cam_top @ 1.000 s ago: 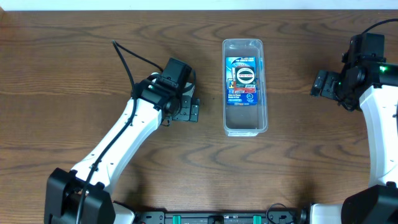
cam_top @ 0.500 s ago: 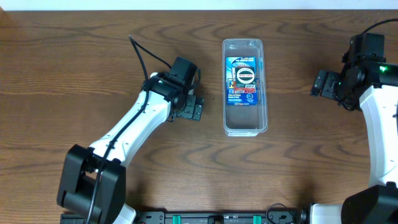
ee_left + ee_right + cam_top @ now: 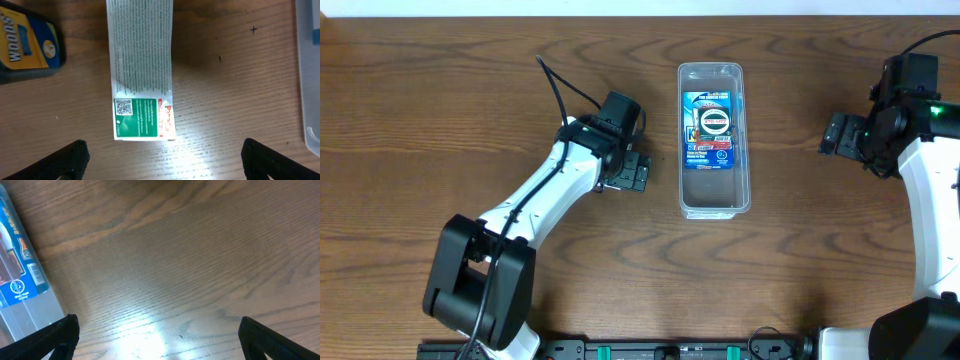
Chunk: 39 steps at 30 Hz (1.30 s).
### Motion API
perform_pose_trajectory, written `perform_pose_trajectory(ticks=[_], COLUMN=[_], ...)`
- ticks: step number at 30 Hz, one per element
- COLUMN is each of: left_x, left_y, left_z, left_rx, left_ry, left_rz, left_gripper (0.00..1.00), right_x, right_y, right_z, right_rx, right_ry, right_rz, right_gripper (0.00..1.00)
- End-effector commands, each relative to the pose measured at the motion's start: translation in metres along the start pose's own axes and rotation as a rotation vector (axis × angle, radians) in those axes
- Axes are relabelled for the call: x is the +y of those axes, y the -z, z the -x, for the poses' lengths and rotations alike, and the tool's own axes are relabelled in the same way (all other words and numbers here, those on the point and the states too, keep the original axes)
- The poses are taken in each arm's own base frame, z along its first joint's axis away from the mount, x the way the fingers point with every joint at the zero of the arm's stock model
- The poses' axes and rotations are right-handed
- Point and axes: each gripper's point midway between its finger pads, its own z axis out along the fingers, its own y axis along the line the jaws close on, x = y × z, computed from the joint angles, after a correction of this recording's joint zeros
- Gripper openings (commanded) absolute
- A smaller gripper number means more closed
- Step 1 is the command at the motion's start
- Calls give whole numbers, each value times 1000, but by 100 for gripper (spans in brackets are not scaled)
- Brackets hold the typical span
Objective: Pack container
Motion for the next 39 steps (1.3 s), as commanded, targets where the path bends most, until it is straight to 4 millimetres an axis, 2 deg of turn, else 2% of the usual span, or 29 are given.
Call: perform_pose_trajectory(ticks=[1,6,14,24,32,39], left_x=[-1,-3,-5,-5,-1,0], left_y=[-12,-21,-22,-30,-30,-34], left_z=[2,8,18,19,30,28], left_rx=[16,-1,-40,-37,-76,-65], left_ry=[-25,-24,-22,-21,-5,-4], left_rz=[8,4,-4,-3,-7,-4], left_gripper=[98,98,98,98,98,98], right_x=[-1,-1,-1,-1,-1,-1], right_y=[-1,-1,-1,-1,-1,-1], right_z=[0,1,0,0,0,0], right_rx=[3,2,3,3,3,3], right_ry=[-17,-17,-17,-16,-17,-17], right_rz=[1,1,1,1,1,1], right_gripper=[99,99,99,99,99,99])
